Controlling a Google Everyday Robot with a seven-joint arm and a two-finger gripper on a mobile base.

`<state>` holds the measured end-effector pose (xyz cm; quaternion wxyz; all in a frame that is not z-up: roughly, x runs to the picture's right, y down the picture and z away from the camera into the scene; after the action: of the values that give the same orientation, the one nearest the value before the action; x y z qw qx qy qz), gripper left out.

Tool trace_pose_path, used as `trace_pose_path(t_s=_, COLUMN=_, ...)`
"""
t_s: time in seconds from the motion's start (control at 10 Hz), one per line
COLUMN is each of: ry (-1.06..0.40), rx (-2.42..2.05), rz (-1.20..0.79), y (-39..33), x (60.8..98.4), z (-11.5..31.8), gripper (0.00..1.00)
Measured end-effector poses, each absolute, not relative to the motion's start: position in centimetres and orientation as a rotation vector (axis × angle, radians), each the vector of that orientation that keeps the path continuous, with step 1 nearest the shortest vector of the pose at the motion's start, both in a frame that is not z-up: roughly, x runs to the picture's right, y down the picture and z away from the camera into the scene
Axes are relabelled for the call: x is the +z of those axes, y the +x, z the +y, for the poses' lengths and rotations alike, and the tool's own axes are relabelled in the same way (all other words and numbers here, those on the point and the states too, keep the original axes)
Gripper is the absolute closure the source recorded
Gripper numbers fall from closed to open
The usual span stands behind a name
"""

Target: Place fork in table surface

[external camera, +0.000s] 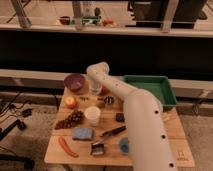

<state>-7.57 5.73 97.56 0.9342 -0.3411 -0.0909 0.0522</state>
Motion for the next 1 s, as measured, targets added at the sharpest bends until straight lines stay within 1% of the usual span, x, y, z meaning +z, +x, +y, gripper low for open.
trace_pose_path(t_s=1.0, ry=-0.665, rx=0.014, rz=-0.222, y=-10.1, x=96.8, z=5.9, gripper=0.2)
